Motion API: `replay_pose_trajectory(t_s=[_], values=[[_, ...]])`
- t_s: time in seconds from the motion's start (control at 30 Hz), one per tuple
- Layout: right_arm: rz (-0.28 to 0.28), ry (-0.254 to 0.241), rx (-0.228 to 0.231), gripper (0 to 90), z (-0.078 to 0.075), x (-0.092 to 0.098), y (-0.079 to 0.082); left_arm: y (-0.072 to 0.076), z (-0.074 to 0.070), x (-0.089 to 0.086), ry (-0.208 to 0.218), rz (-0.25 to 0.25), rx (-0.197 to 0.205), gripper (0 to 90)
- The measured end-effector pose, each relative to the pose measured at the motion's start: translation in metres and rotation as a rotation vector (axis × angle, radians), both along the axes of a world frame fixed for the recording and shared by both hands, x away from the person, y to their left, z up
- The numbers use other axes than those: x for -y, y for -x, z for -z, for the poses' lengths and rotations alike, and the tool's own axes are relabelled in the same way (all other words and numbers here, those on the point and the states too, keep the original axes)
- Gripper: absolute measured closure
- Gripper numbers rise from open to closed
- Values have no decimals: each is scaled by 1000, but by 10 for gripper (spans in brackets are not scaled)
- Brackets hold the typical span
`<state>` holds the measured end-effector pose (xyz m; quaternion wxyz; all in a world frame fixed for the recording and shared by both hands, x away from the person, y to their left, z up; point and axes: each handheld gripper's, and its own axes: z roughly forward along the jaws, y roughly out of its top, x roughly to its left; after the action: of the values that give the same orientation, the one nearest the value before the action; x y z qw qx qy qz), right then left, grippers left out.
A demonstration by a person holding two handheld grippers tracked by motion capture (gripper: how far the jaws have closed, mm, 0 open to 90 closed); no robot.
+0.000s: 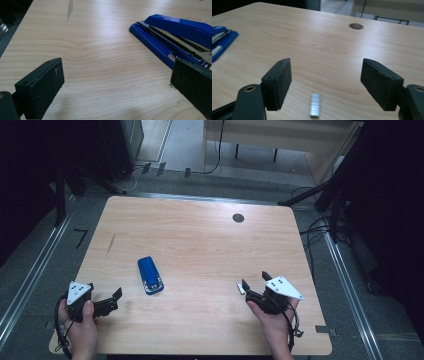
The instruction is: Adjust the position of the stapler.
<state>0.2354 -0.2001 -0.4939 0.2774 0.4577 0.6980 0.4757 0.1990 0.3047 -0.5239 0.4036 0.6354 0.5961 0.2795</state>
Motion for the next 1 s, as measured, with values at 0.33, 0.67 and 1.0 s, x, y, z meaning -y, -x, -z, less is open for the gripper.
replay_pose_trajectory(t_s=[0.33, 0.67, 1.0], values=[[-89, -37, -22, 269, 1, -41, -7, 0, 0, 0, 1, 9, -11, 0], [-160, -29, -53, 263, 0, -82, -14, -1, 0, 2, -10, 19, -21, 0], [-222, -14, -67, 279, -2, -111, -15, -1, 0, 3, -27, 20, -28, 0]])
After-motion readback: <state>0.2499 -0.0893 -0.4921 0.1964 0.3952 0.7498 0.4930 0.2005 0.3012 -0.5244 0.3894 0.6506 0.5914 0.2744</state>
